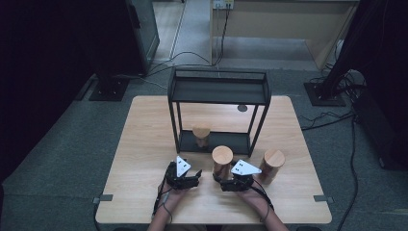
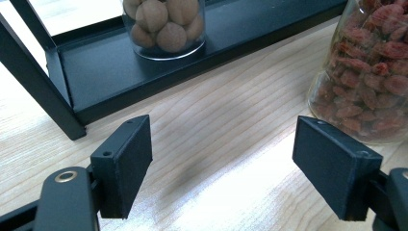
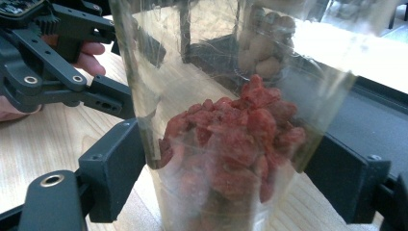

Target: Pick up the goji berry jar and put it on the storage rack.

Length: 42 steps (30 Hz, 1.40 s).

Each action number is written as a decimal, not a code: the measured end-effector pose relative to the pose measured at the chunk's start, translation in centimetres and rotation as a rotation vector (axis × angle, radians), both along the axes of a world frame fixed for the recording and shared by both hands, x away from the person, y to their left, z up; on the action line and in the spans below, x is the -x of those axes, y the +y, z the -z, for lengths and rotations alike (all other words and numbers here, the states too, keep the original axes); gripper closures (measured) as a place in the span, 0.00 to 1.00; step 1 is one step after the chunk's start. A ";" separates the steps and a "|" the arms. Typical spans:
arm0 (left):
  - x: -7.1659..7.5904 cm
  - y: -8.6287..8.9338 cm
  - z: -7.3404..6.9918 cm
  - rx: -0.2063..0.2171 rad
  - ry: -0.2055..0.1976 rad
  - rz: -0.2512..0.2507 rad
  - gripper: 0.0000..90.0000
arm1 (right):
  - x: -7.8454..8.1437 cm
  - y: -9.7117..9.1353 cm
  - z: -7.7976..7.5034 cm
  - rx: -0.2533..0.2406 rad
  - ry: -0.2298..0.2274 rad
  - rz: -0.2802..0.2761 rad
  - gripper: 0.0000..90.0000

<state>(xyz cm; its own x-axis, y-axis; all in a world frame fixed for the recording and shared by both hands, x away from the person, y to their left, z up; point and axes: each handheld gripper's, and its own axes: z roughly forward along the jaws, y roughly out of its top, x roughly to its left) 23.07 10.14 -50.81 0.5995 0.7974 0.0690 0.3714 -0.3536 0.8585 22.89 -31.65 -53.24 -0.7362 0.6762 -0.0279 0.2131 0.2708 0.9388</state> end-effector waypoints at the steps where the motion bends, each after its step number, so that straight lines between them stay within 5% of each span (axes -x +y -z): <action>1: 0.0 0.0 0.0 -0.003 0.000 0.001 0.24 | 0.0 0.1 0.0 0.006 -0.003 -0.001 0.20; 42: 0.0 -0.1 -0.1 -0.008 0.000 -0.005 0.24 | 0.0 -0.1 -1.4 -0.052 -0.034 0.004 0.21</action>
